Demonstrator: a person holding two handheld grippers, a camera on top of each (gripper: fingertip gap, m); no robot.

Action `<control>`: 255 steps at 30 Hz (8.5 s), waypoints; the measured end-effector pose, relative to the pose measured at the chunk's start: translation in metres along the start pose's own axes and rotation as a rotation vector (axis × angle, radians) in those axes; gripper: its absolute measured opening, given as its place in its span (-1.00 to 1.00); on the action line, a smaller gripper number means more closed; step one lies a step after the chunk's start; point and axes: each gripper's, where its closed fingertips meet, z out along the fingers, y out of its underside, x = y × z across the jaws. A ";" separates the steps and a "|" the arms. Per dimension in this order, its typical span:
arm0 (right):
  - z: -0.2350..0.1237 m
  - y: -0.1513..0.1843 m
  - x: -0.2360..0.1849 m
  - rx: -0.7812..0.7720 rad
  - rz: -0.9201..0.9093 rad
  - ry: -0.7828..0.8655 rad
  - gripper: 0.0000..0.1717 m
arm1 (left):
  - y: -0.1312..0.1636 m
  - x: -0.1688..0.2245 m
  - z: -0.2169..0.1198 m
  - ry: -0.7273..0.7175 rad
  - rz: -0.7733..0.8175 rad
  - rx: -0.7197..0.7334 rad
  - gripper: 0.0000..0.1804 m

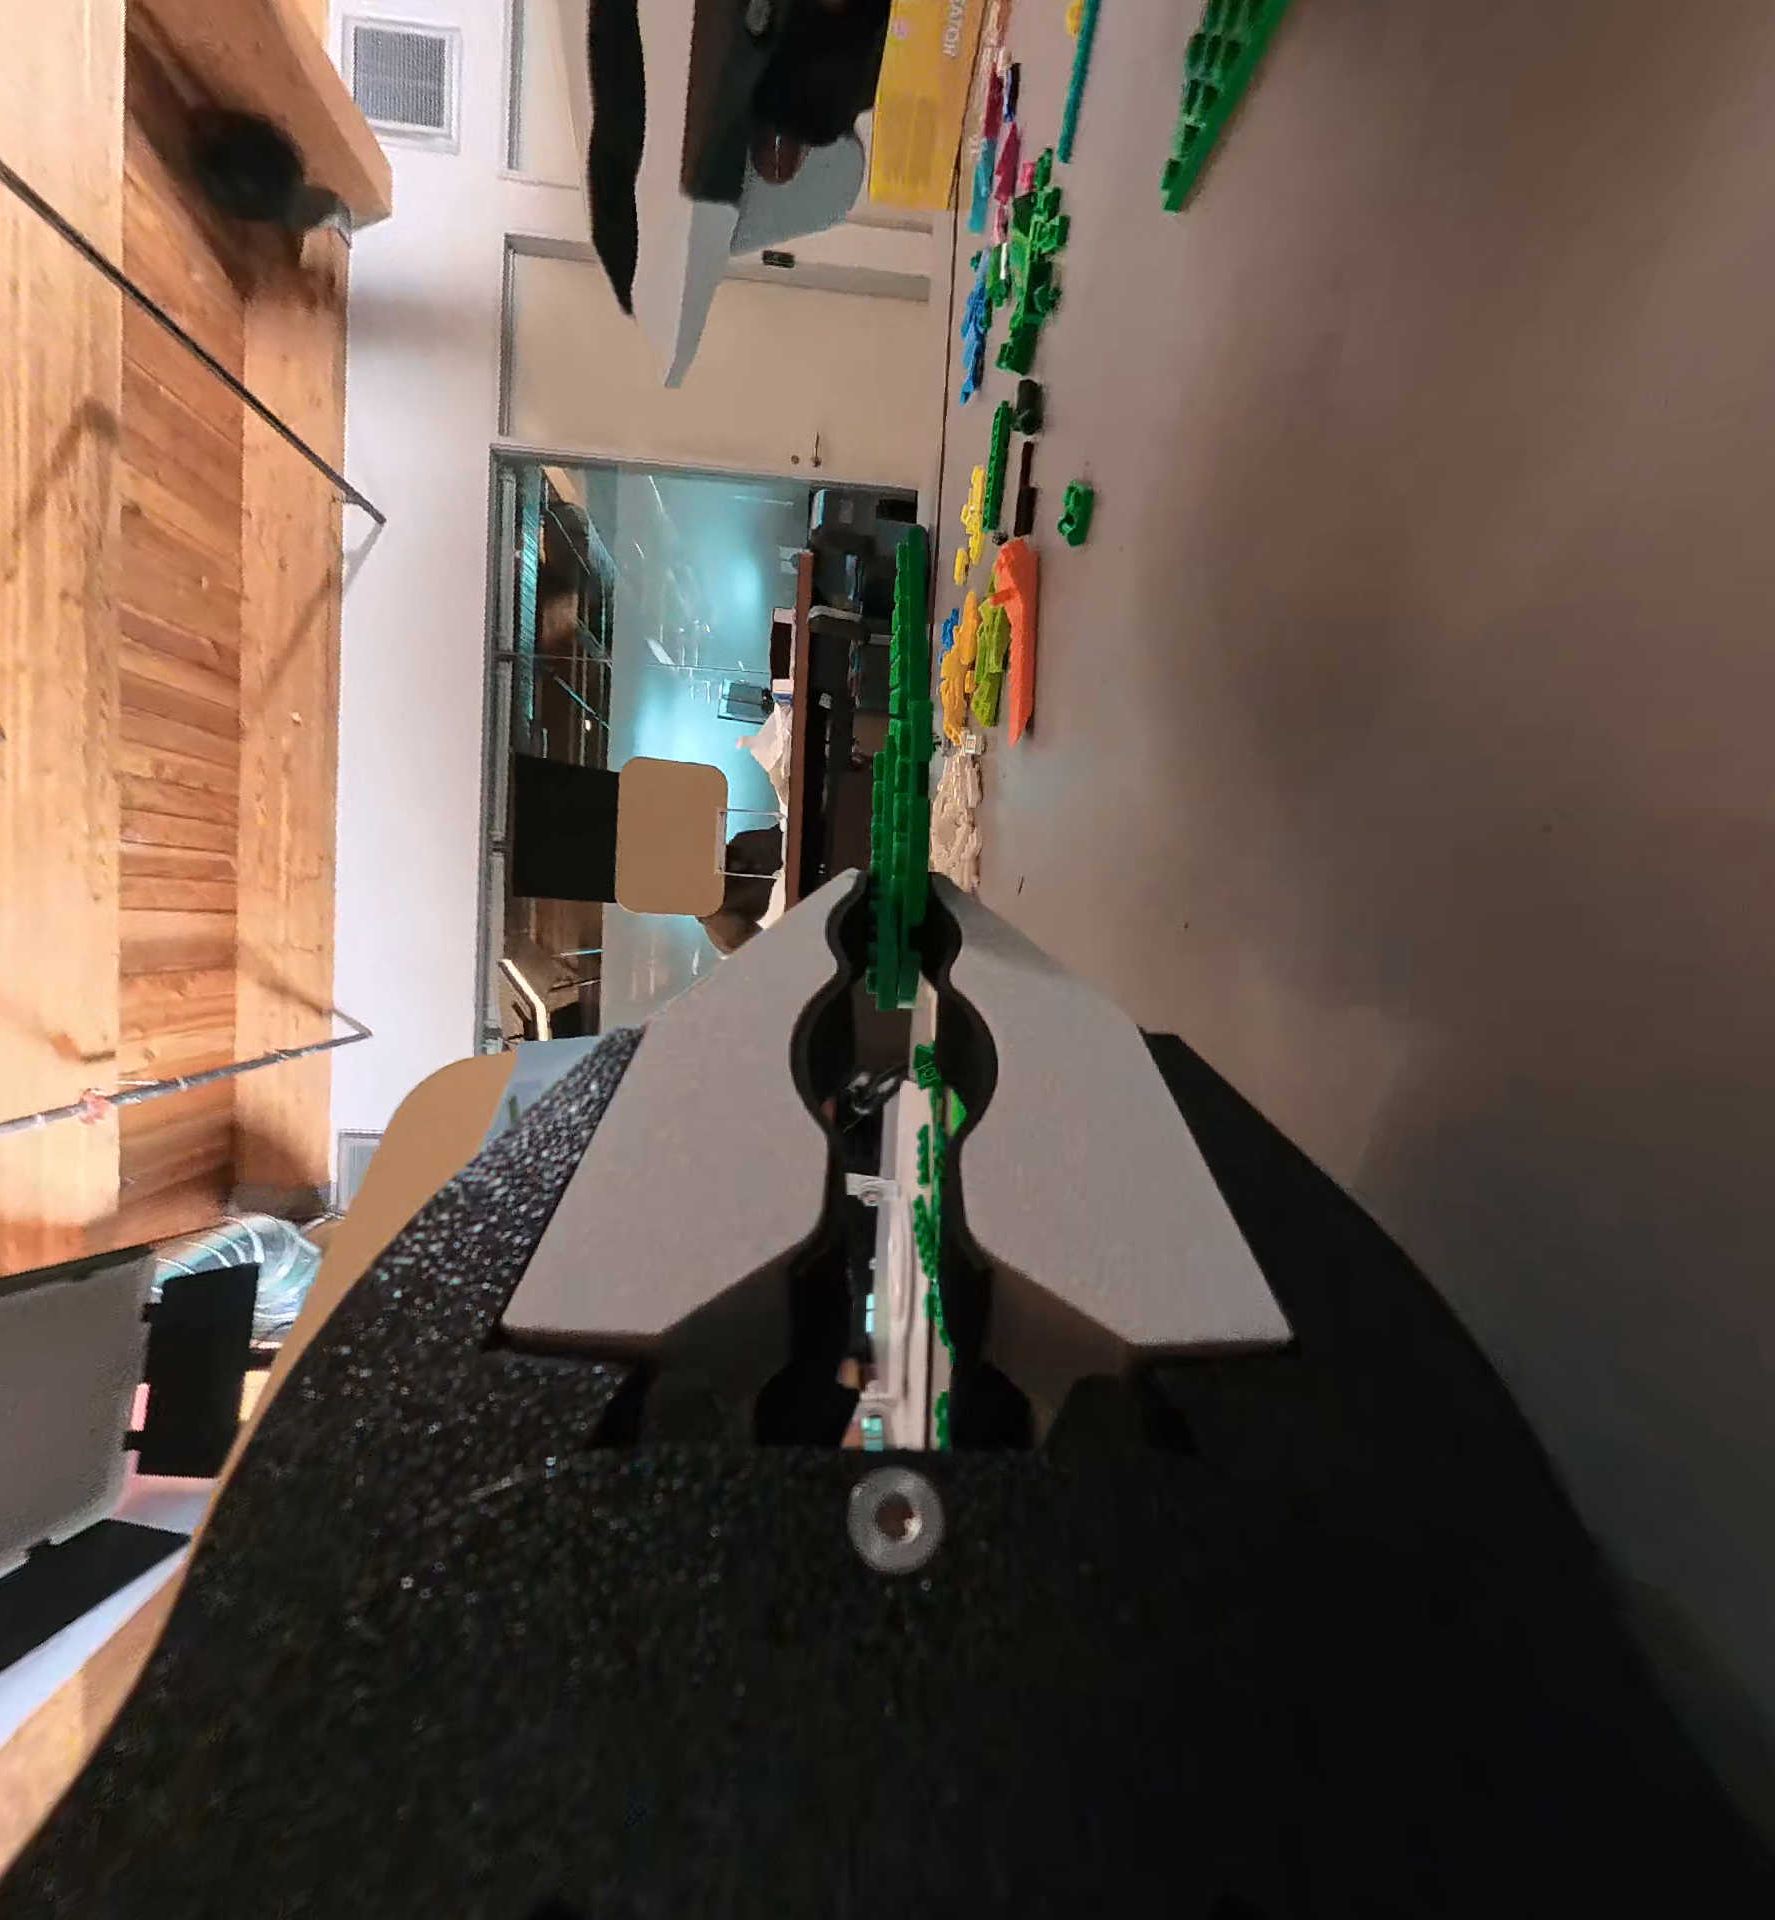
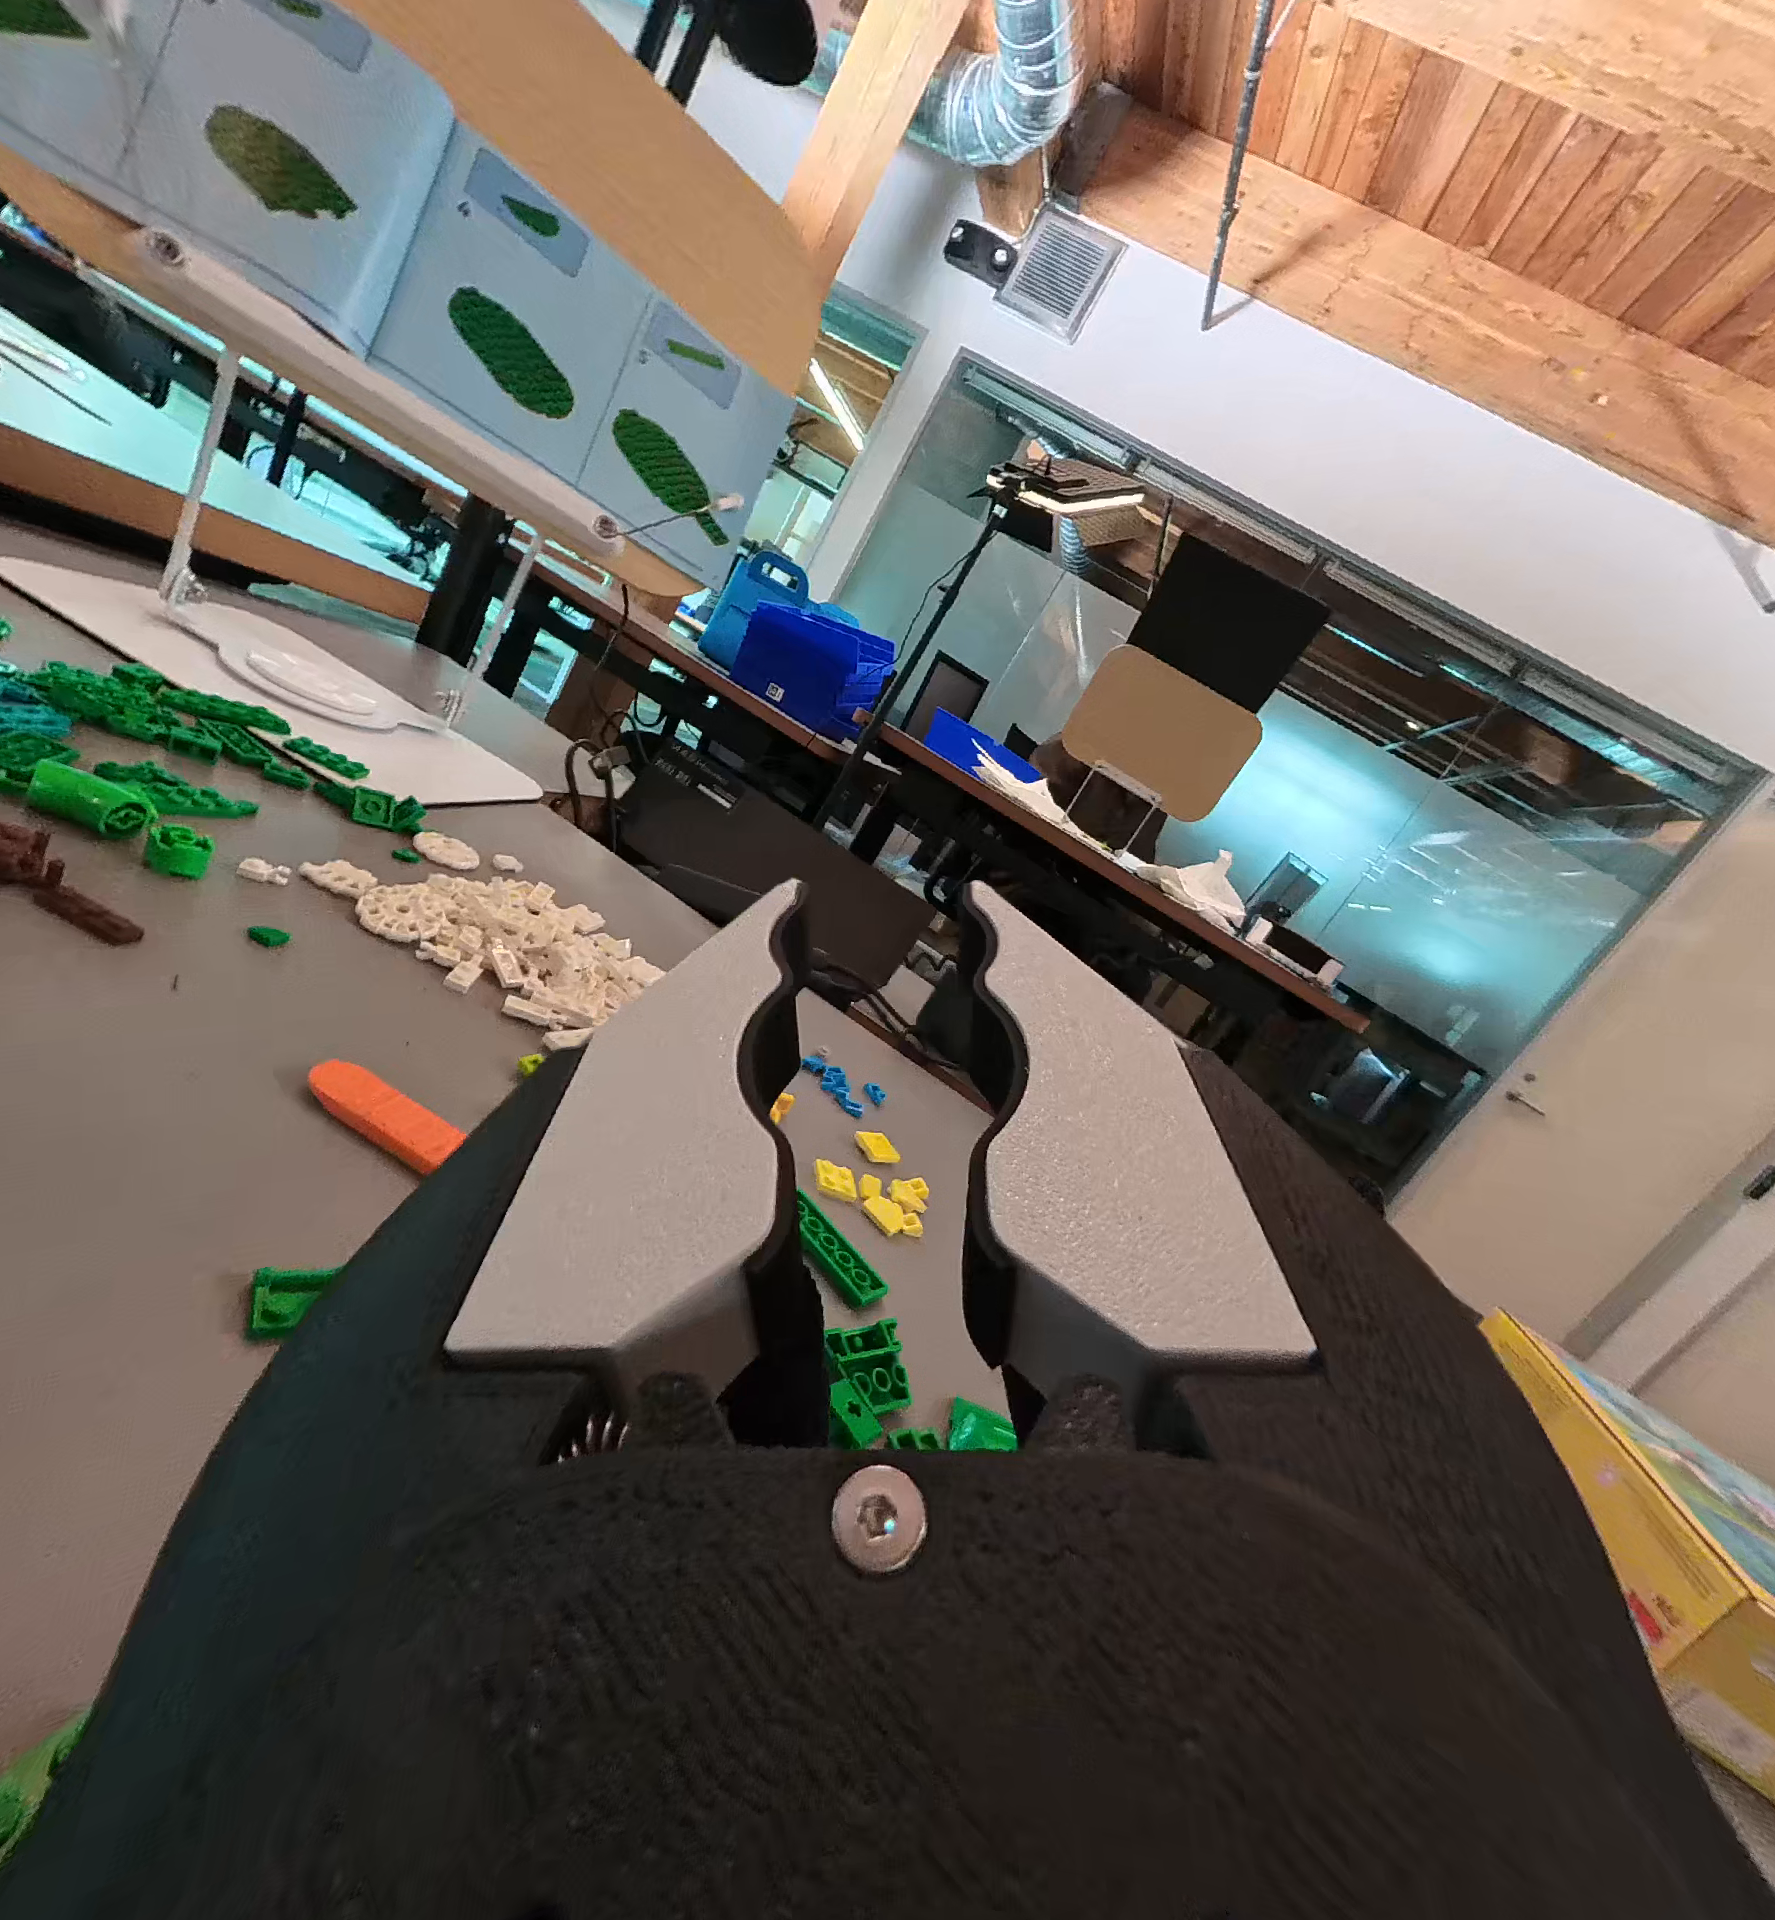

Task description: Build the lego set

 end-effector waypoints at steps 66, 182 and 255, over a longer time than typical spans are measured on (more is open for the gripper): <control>-0.003 -0.007 -0.013 0.032 -0.091 -0.024 -0.82 | -0.004 -0.010 -0.010 -0.037 -0.145 0.044 -0.95; 0.011 -0.099 -0.075 -0.272 -0.529 -0.858 -0.82 | 0.008 -0.046 -0.020 -0.209 -0.266 0.052 -0.95; 0.011 -0.065 -0.087 -0.417 -0.561 -0.935 -0.82 | 0.002 -0.036 -0.018 -0.174 -0.197 0.057 -0.95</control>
